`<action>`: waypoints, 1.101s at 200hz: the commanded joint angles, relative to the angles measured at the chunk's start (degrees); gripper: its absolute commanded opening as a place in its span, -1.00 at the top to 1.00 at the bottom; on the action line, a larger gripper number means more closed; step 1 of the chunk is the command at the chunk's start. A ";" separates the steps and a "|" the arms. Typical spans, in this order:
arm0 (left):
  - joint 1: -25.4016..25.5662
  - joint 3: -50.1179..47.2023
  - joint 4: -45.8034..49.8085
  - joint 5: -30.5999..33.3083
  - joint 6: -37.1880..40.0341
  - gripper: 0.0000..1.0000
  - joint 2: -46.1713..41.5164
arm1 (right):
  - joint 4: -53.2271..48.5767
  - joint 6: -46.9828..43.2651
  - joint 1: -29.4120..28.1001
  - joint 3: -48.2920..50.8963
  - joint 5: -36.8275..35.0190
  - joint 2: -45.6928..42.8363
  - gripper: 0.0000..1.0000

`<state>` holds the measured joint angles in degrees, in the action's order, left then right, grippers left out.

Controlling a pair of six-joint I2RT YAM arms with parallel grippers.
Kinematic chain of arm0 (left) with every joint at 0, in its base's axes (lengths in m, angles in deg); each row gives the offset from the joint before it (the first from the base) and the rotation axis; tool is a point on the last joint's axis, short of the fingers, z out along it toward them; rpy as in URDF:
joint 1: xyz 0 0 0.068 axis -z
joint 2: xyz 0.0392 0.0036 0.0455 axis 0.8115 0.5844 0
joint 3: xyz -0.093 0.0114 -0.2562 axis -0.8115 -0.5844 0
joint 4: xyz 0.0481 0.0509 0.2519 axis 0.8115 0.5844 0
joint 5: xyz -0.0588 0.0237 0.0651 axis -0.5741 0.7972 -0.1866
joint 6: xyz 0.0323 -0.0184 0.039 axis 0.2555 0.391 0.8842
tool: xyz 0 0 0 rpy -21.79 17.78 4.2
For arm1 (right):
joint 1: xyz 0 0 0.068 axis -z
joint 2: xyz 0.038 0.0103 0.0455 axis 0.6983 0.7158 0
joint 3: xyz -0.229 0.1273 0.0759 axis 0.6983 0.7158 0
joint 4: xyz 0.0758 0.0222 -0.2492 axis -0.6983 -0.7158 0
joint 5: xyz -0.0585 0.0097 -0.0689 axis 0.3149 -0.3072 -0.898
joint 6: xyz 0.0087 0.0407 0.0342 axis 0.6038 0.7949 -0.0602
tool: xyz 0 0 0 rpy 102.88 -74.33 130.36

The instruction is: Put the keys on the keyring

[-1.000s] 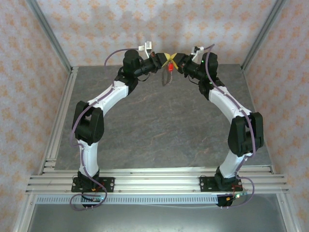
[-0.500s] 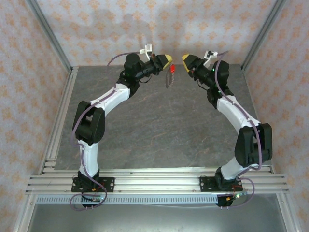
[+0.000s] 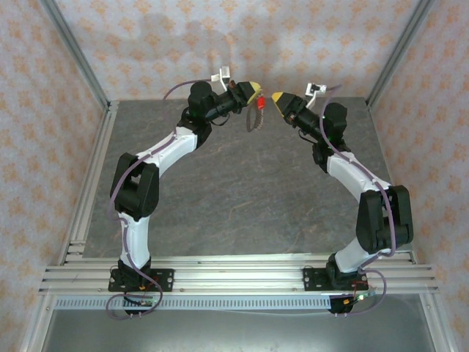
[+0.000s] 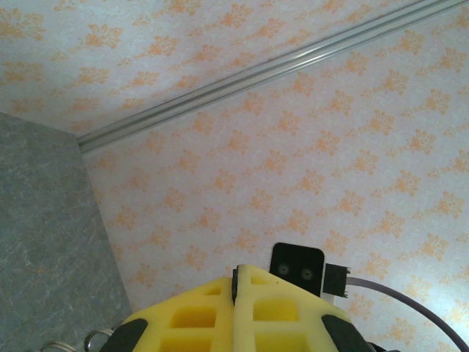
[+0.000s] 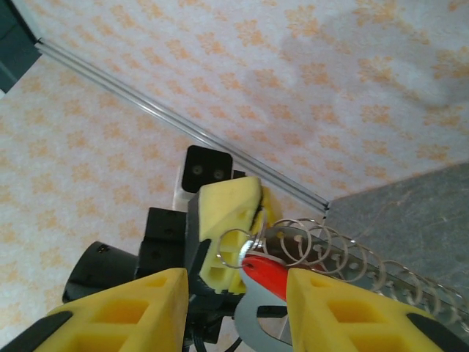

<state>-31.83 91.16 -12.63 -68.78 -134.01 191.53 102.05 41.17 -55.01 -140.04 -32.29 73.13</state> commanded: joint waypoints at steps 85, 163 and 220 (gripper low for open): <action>0.53 2.00 -3.27 0.84 -1.54 1.00 -1.74 | 2.80 -4.82 -3.11 -3.70 3.06 4.22 0.20; 0.48 2.44 -3.26 0.93 -1.59 1.00 -1.29 | 4.64 -4.31 -4.07 -2.92 3.59 5.02 0.89; 0.53 2.86 -3.16 0.75 -1.56 1.00 -1.38 | 3.89 -5.93 -1.90 1.13 2.00 1.31 0.52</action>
<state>-31.72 91.40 -12.63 -68.56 -135.06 191.53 103.18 36.98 -58.62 -141.11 -29.80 77.96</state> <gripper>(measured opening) 0.049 0.087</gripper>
